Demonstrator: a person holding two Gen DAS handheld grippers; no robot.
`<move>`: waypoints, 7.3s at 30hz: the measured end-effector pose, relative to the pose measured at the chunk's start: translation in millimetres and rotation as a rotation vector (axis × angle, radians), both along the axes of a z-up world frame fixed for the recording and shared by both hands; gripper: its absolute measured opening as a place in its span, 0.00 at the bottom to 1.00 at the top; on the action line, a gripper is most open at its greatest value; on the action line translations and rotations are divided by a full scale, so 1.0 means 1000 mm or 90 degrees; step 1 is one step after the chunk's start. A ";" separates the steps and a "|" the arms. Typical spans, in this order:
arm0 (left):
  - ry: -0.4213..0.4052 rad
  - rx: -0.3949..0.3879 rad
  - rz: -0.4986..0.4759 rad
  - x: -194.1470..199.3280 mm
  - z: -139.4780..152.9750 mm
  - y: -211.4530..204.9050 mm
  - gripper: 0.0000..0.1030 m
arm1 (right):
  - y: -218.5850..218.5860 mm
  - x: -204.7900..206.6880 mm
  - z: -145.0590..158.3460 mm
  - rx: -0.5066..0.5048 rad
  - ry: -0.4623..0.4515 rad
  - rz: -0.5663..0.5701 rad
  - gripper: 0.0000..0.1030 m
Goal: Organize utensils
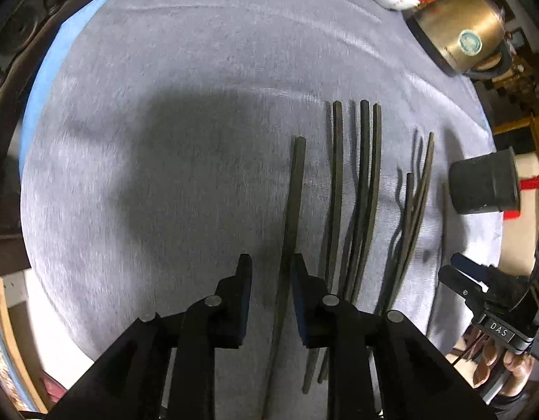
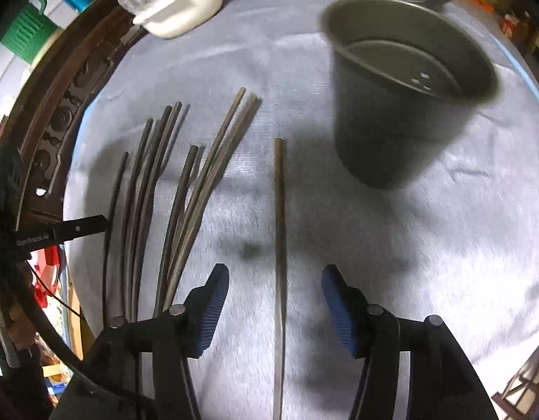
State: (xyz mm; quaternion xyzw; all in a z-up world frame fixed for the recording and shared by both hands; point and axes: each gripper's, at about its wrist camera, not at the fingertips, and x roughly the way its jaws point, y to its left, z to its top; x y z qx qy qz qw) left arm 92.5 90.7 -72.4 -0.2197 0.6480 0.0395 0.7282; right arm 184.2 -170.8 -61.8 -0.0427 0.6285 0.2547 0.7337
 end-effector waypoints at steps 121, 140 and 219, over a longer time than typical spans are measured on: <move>-0.454 -0.006 -0.110 0.112 0.138 -0.179 0.14 | -0.106 0.023 0.110 0.222 -0.449 -0.243 0.08; -0.370 0.120 0.113 -0.018 0.112 -0.002 0.73 | -0.127 -0.059 0.120 0.201 -0.396 -0.280 0.75; -0.048 0.082 -0.078 0.032 0.003 -0.046 0.12 | 0.018 -0.023 -0.001 0.015 -0.013 0.028 0.12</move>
